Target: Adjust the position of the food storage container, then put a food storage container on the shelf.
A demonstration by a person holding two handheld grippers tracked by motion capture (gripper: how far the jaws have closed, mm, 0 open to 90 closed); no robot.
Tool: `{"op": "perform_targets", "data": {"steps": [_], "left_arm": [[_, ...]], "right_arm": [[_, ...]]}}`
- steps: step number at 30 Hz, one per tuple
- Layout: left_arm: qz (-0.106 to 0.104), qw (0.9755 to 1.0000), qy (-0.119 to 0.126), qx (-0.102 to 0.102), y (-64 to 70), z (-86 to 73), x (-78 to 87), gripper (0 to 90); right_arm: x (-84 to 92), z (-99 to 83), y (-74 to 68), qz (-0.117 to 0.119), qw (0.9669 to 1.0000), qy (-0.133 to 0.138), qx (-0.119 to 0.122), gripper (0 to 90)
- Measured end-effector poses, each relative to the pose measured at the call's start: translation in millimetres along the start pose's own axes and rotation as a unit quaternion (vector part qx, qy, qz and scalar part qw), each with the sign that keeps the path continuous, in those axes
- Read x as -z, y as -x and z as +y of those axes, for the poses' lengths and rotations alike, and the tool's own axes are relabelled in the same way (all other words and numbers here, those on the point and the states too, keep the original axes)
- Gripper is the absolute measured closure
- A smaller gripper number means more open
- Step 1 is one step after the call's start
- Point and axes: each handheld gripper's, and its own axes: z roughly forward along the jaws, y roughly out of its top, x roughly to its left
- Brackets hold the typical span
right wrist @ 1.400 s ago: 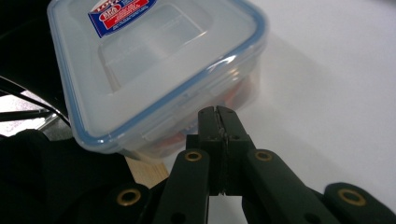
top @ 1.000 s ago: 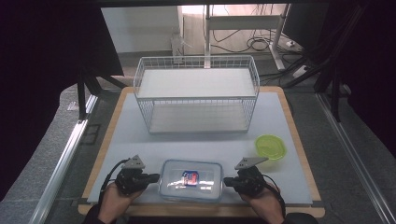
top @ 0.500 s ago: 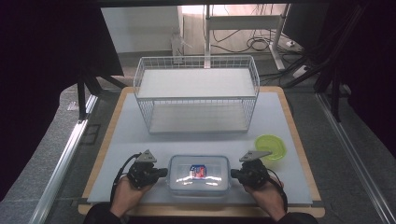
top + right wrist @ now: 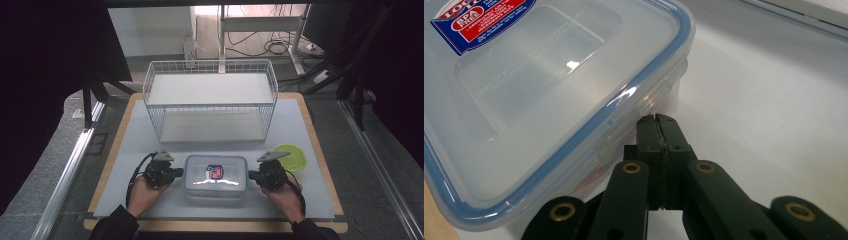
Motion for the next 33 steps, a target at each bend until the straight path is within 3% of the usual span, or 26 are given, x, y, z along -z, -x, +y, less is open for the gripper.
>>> {"op": "perform_targets", "data": {"steps": [4,6,7,8,13,18,19,20,24,26,33], "left_arm": [[-0.007,0.9999,0.015,0.003,-0.1,-4.5,5.4,89.3],[-0.003,0.9997,0.023,0.001,-0.1,-5.4,8.9,86.2],[-0.002,0.9990,0.045,-0.002,-0.5,-8.2,16.7,79.5],[-0.002,0.9990,0.045,-0.002,-0.5,-8.2,16.7,77.5],[0.025,0.9978,0.061,-0.012,0.2,-18.8,30.1,57.5],[0.031,0.9957,0.083,-0.026,2.7,-24.0,35.2,30.9],[0.031,0.9957,0.083,-0.026,2.7,-24.0,35.2,27.3],[0.029,0.9955,0.086,-0.027,2.7,-25.6,36.0,24.6],[0.017,0.9947,0.098,-0.026,2.4,-30.1,40.9,18.3],[0.013,0.9941,0.104,-0.027,2.4,-30.1,42.7,12.5],[0.007,0.9920,0.123,-0.026,0.9,-28.3,39.5,0.5]], "right_arm": [[1.2,0.2,-0.2,0.002,0.9999,-0.003,0.013,90.0],[2.4,0.3,-1.6,-0.002,0.9998,-0.004,0.021,89.9],[6.7,0.8,-3.6,-0.014,0.9993,-0.004,0.034,85.3],[6.7,0.8,-3.6,-0.014,0.9993,-0.004,0.034,85.3],[23.5,1.1,-1.6,-0.007,0.9991,0.019,0.037,64.7],[29.2,0.5,-3.7,-0.015,0.9983,0.028,0.048,48.2],[29.2,0.5,-3.7,-0.015,0.9983,0.028,0.048,48.2],[30.4,-0.9,-3.5,-0.011,0.9985,0.032,0.044,40.8],[33.5,-3.4,-2.7,-0.003,0.9985,0.040,0.036,31.6],[35.5,-4.4,-1.3,0.003,0.9983,0.048,0.031,21.7],[34.7,-3.6,-0.3,0.020,0.9977,0.060,0.025,8.4]]}}
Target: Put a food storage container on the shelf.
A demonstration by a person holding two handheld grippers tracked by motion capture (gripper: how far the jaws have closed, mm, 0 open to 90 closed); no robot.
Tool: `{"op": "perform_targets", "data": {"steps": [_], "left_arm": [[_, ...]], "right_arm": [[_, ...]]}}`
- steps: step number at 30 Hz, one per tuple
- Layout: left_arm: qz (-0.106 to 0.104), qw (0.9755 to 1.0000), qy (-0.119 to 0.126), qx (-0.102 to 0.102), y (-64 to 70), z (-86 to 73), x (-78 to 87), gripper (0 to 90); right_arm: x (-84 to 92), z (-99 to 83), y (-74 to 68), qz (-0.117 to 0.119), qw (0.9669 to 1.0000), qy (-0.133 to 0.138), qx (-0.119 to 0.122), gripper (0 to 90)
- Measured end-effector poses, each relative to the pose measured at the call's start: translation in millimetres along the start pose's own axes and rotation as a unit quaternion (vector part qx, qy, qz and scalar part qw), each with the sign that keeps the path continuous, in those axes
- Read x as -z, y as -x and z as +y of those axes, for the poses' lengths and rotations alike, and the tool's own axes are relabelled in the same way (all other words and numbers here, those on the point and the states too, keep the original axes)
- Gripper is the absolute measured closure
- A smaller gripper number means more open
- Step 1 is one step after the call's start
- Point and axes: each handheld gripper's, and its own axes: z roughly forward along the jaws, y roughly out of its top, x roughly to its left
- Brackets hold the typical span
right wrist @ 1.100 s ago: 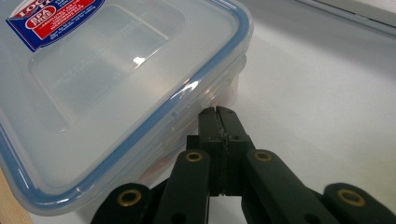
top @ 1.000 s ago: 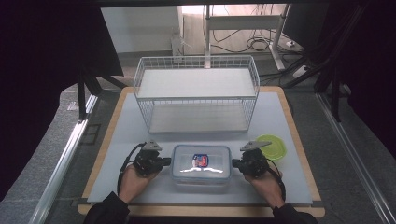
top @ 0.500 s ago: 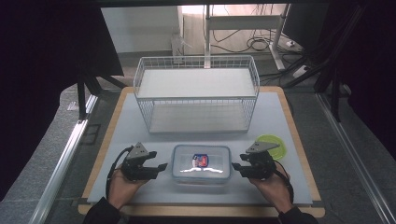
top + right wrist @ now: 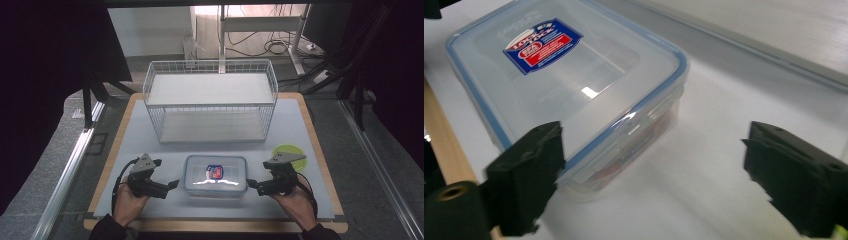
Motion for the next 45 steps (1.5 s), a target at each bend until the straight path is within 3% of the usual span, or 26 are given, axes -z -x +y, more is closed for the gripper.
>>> {"op": "perform_targets", "data": {"steps": [5,7,9,12,14,17,20,21,22,24,26,30,34,38,42,45], "left_arm": [[-0.016,0.9998,0.013,0.004,-0.6,3.5,-0.5,0.0],[-0.028,0.9995,0.006,0.011,0.3,8.1,-2.8,0.0],[-0.061,0.9980,-0.013,0.012,6.0,15.1,-12.0,0.0],[-0.070,0.9971,-0.030,0.005,11.5,19.8,-21.7,0.0],[-0.092,0.9951,-0.033,0.012,10.7,21.3,-26.7,0.0],[-0.101,0.9938,-0.040,0.022,8.3,22.1,-31.4,0.3],[-0.120,0.9902,-0.057,0.044,1.9,20.8,-42.8,0.9],[-0.120,0.9902,-0.057,0.044,1.9,20.8,-42.8,1.0],[-0.128,0.9879,-0.073,0.048,0.9,20.4,-49.5,1.0],[-0.134,0.9869,-0.077,0.046,0.4,20.2,-52.6,0.0],[-0.152,0.9832,-0.084,0.057,-1.2,20.5,-58.2,0.0],[-0.181,0.9755,-0.089,0.088,-5.1,18.3,-65.6,0.0],[-0.175,0.9770,-0.088,0.084,-1.6,17.1,-62.0,0.6],[-0.166,0.9789,-0.087,0.081,2.3,15.9,-51.6,7.2],[-0.170,0.9778,-0.078,0.094,1.7,11.7,-43.3,16.5],[-0.174,0.9775,-0.069,0.098,3.7,6.6,-35.7,26.1]], "right_arm": [[-4.7,-1.3,-0.7,0.012,0.9999,-0.007,0.003,3.9],[-6.4,-0.2,-2.9,0.015,0.9999,-0.004,0.006,3.0],[-9.1,2.5,-7.3,0.022,0.9998,-0.002,0.000,2.7],[-12.6,4.1,-10.3,0.031,0.9995,-0.004,-0.004,1.6],[-15.5,4.8,-10.9,0.042,0.9990,-0.011,-0.011,1.6],[-19.0,5.8,-11.6,0.052,0.9984,-0.018,-0.014,1.7],[-28.6,6.7,-14.0,0.064,0.9967,-0.041,-0.027,2.7],[-31.0,6.7,-13.2,0.071,0.9959,-0.043,-0.035,3.4],[-33.2,7.2,-11.8,0.076,0.9951,-0.047,-0.042,3.9],[-38.3,8.1,-9.0,0.088,0.9937,-0.048,-0.052,4.0],[-40.7,8.5,-7.4,0.095,0.9925,-0.049,-0.060,4.0],[-50.5,9.1,-2.1,0.121,0.9864,-0.057,-0.096,2.1],[-51.3,8.9,-1.1,0.122,0.9852,-0.057,-0.105,3.7],[-42.1,9.1,-3.7,0.120,0.9857,-0.062,-0.101,12.4],[-36.3,6.3,-5.4,0.126,0.9844,-0.064,-0.105,18.3],[-27.3,3.6,-5.5,0.128,0.9848,-0.051,-0.106,28.8]]}}
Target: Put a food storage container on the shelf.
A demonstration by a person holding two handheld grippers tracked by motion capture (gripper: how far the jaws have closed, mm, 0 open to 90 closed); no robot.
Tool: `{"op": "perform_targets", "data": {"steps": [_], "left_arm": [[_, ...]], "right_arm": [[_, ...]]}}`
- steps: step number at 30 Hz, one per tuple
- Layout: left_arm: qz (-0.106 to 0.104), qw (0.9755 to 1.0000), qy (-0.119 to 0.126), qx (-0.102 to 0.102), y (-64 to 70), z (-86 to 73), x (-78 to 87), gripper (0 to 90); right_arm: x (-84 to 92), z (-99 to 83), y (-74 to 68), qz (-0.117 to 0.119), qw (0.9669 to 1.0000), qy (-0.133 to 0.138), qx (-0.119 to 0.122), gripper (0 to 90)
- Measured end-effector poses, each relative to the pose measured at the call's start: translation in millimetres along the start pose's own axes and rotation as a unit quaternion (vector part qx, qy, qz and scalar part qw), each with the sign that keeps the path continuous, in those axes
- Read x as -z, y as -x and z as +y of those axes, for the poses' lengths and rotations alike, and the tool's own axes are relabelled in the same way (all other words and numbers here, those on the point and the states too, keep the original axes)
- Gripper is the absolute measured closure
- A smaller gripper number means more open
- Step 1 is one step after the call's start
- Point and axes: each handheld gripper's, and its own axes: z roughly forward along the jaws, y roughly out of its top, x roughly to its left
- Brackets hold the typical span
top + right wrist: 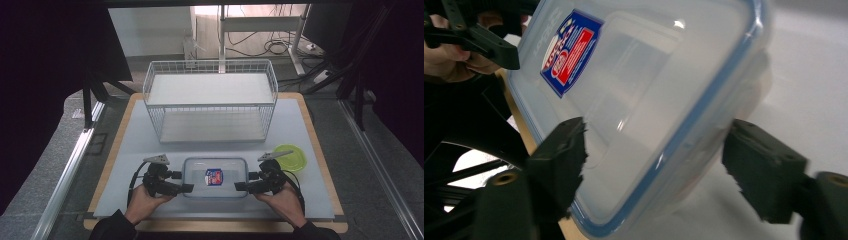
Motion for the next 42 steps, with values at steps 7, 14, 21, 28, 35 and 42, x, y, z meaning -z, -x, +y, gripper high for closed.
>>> {"op": "perform_targets", "data": {"steps": [7,14,21,28,35,42], "left_arm": [[-0.021,0.9989,0.032,0.025,-1.6,-8.8,11.5,42.2],[-0.026,0.9982,0.040,0.038,-2.1,-10.5,12.4,44.0],[-0.010,0.9976,0.047,0.050,1.5,-9.1,10.0,43.0],[0.007,0.9965,0.068,0.049,5.3,-8.3,15.2,49.2],[0.007,0.9960,0.073,0.051,5.0,-7.4,16.4,50.1],[0.000,0.9953,0.086,0.044,6.9,-2.9,21.7,51.2]], "right_arm": [[9.1,-2.3,2.4,0.016,0.9996,0.019,-0.015,41.5],[8.3,-4.6,14.1,0.054,0.9963,0.019,-0.064,44.2],[11.1,-7.9,16.0,0.060,0.9915,0.039,-0.109,51.7],[15.8,-8.4,9.4,0.053,0.9921,0.054,-0.100,55.6],[17.6,-5.9,5.3,0.043,0.9932,0.069,-0.083,55.6],[22.7,-1.9,5.1,0.051,0.9925,0.078,-0.079,55.8]]}}
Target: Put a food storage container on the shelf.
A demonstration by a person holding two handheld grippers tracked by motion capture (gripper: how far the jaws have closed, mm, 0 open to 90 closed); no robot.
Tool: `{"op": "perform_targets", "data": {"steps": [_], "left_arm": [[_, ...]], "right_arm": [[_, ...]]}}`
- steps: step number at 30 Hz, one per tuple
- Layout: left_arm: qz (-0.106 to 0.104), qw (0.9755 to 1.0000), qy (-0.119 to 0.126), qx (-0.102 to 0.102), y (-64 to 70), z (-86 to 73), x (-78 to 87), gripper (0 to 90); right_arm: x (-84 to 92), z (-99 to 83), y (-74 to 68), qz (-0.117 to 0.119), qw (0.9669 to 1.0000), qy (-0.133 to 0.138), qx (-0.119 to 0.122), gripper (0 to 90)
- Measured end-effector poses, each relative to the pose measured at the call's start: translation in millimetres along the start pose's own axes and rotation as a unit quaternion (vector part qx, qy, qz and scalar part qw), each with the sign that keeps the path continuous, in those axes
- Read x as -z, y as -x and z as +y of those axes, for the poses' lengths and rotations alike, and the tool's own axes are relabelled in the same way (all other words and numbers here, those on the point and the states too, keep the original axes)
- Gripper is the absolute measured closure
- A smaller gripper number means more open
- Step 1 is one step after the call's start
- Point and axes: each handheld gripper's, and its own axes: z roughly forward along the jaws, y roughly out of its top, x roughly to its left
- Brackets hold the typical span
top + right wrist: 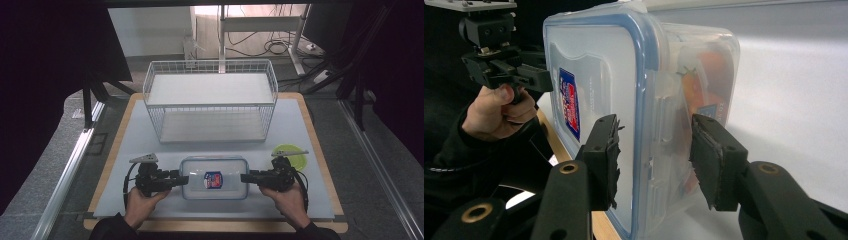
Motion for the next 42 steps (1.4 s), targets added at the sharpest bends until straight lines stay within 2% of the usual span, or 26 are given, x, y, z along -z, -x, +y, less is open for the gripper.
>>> {"op": "perform_targets", "data": {"steps": [4,12,19,32,42], "left_arm": [[-0.015,0.9998,0.012,-0.003,2.0,7.6,6.3,53.2],[-0.022,0.9996,0.013,-0.007,3.8,20.3,13.7,54.3],[-0.020,0.9995,0.022,-0.013,5.5,36.4,24.5,54.7],[-0.021,0.9990,0.033,-0.022,8.4,69.8,31.3,54.7],[-0.022,0.9987,0.039,-0.026,8.1,94.6,35.8,54.7]], "right_arm": [[4.2,5.4,-0.7,0.010,0.9999,0.009,0.003,55.7],[8.1,15.6,-4.0,0.017,0.9997,0.014,0.011,55.7],[9.2,32.6,-10.9,0.023,0.9993,0.022,0.021,55.7],[20.8,65.4,-19.9,0.020,0.9984,0.041,0.035,55.8],[26.2,86.7,-23.2,0.020,0.9978,0.055,0.031,55.7]]}}
